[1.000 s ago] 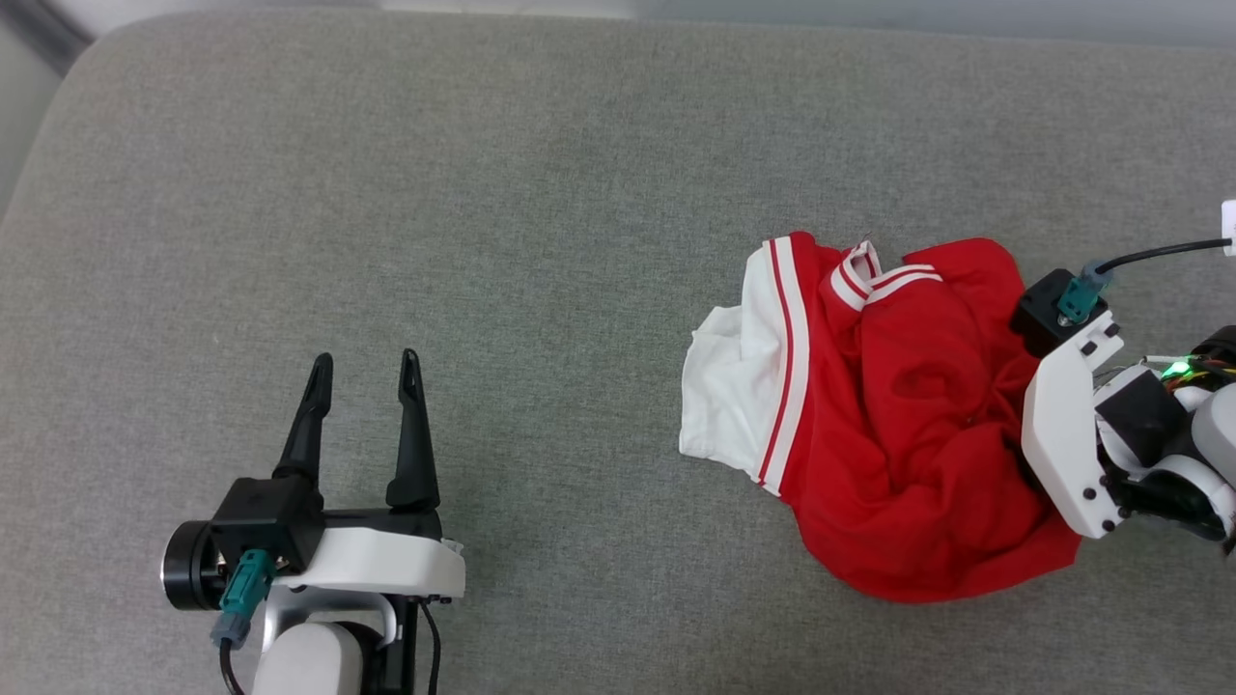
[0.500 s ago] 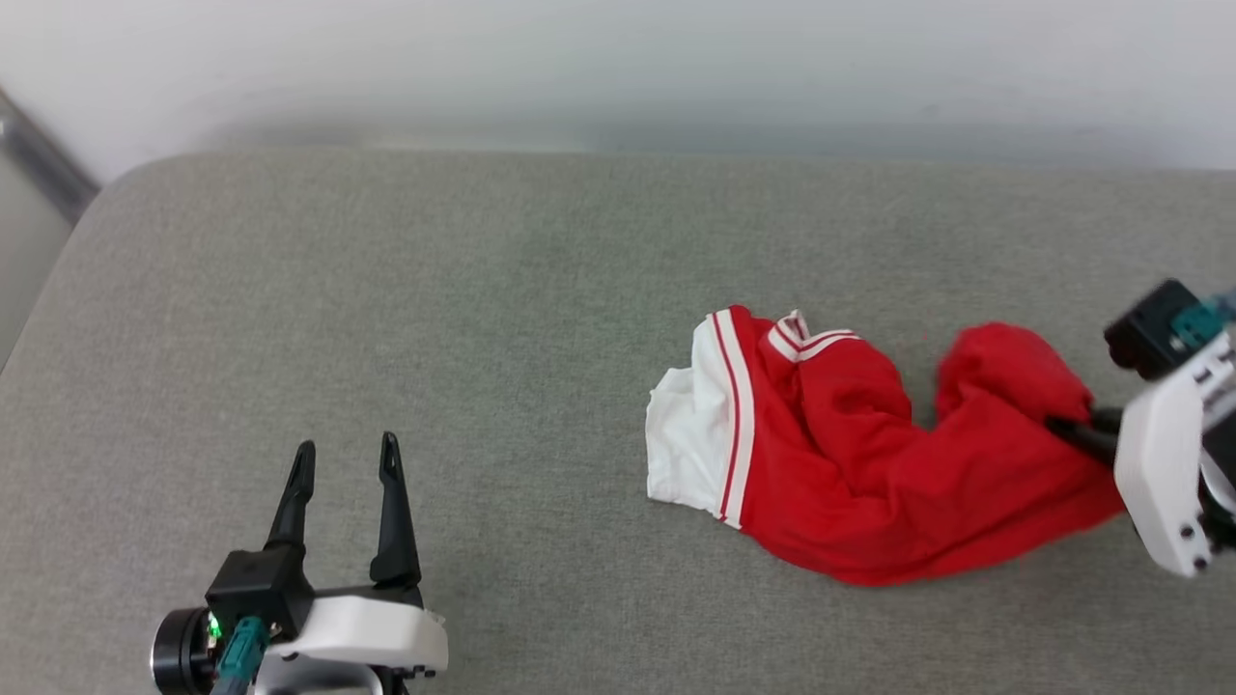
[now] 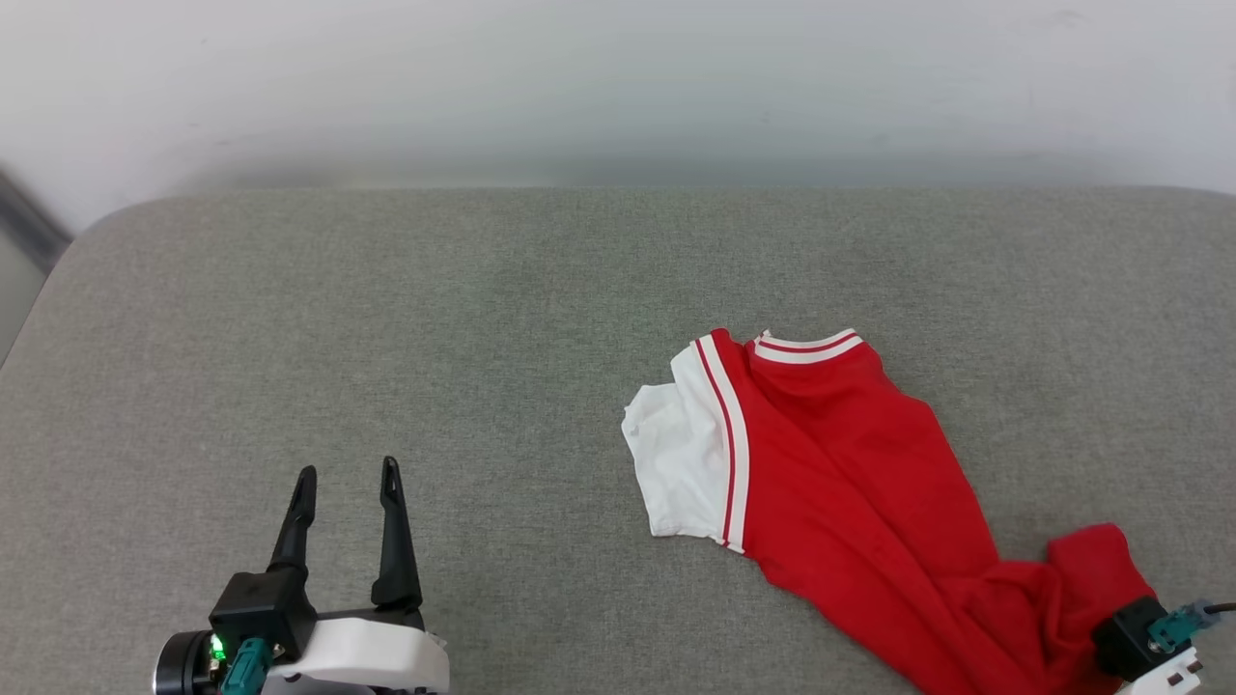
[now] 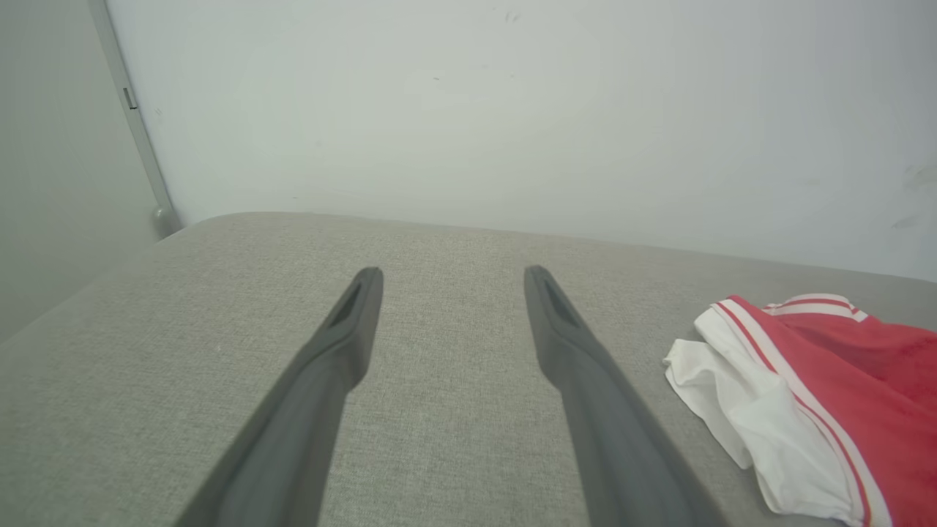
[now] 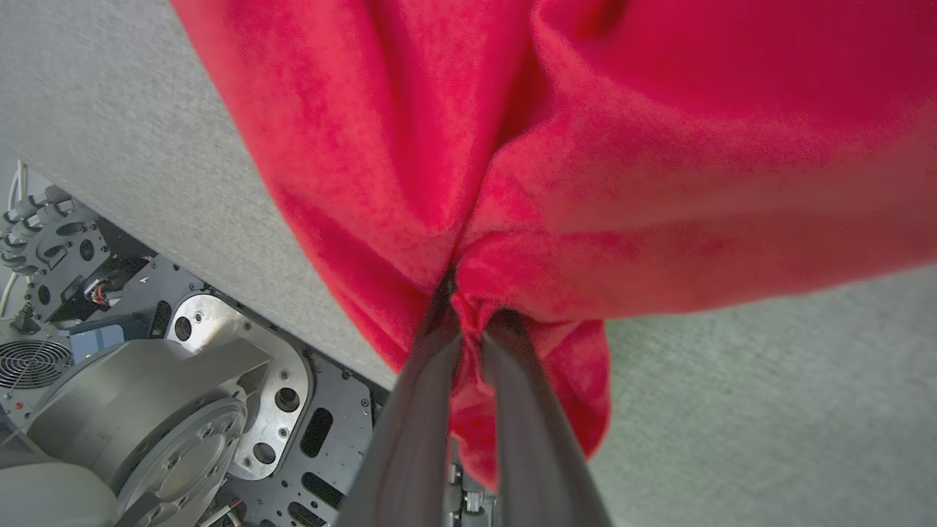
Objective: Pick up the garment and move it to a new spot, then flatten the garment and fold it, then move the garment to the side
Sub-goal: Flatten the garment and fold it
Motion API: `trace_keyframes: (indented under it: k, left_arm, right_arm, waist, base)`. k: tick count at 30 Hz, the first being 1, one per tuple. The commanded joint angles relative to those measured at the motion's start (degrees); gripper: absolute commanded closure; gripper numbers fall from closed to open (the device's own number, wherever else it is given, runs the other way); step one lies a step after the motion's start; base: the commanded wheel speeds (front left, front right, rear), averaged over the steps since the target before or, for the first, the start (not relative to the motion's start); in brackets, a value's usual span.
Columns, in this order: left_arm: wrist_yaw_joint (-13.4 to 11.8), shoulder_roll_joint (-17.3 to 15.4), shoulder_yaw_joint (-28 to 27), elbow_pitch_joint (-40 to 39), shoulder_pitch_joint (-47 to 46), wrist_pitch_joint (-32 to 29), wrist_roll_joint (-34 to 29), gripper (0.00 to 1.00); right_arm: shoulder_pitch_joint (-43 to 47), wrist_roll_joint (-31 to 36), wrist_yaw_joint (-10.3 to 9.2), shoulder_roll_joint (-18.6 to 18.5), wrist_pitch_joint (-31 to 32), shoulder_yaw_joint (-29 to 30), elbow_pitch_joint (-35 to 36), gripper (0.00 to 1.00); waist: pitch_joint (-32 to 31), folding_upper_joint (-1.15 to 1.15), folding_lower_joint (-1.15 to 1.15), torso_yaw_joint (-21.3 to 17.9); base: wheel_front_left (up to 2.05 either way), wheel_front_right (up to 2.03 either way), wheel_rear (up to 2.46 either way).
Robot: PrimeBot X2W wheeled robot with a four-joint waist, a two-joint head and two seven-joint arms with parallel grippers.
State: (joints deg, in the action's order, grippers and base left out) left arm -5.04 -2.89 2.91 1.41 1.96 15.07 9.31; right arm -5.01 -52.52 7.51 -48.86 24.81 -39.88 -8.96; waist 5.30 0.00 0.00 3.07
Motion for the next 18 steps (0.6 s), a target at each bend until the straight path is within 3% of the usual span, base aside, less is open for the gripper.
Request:
trace_keyframes:
  k: [1, 4, 5, 6, 11, 12, 18]
  left_arm:
    - [0.25, 0.03, -0.14, 0.2, -0.11, 0.15, -0.37, 0.0]
    - [0.42, 0.03, -0.47, 0.52, 0.32, 0.15, -0.67, 0.0]
    - [0.5, 0.03, -0.54, 0.62, 0.63, 0.15, -0.63, 0.0]
    - [0.56, 0.03, -0.64, 0.74, 0.91, 0.15, -0.7, 0.0]
    - [0.75, 0.04, -0.77, 1.01, 1.52, 0.15, -1.08, 0.0]
    - [0.77, 0.03, -0.75, 0.99, 1.81, 0.15, -1.16, 0.0]
    - [1.28, 0.03, -0.81, 0.8, 1.23, 0.15, -1.88, 0.0]
  right_arm:
    - [2.2, 1.88, -0.04, 1.61, -0.36, 0.88, -1.74, 1.0]
    - [3.82, 3.43, -0.06, 4.52, -2.7, 4.48, -2.55, 1.0]
    - [3.91, 4.28, -0.07, 4.93, -3.73, 6.18, -2.41, 0.25]
    - [3.99, 5.16, -0.07, 5.21, -4.51, 7.8, -1.85, 0.0]
    - [5.81, 10.41, -0.04, 7.97, -10.07, 17.55, 2.95, 0.0]
    - [6.54, 12.62, -0.04, 9.84, -12.4, 21.74, 5.51, 0.0]
    - [8.3, 23.17, -0.04, 19.59, -19.36, 33.08, 11.65, 0.0]
  waist:
    - [-0.03, 0.0, 0.0, 0.15]
    - [-0.52, 0.0, 0.0, 0.02]
    - [-0.81, 0.0, 0.0, -0.03]
    - [-1.12, 0.0, 0.0, -0.05]
    - [-2.49, 0.0, 0.0, -0.17]
    - [-2.89, 0.0, 0.0, -0.14]
    - [-3.71, 0.0, 0.0, 0.12]
  base:
    - [0.0, 0.0, 0.0]
    - [0.0, 0.0, 0.0]
    - [0.0, 0.0, 0.0]
    - [0.0, 0.0, 0.0]
    - [0.0, 0.0, 0.0]
    - [0.0, 0.0, 0.0]
    - [0.0, 0.0, 0.0]
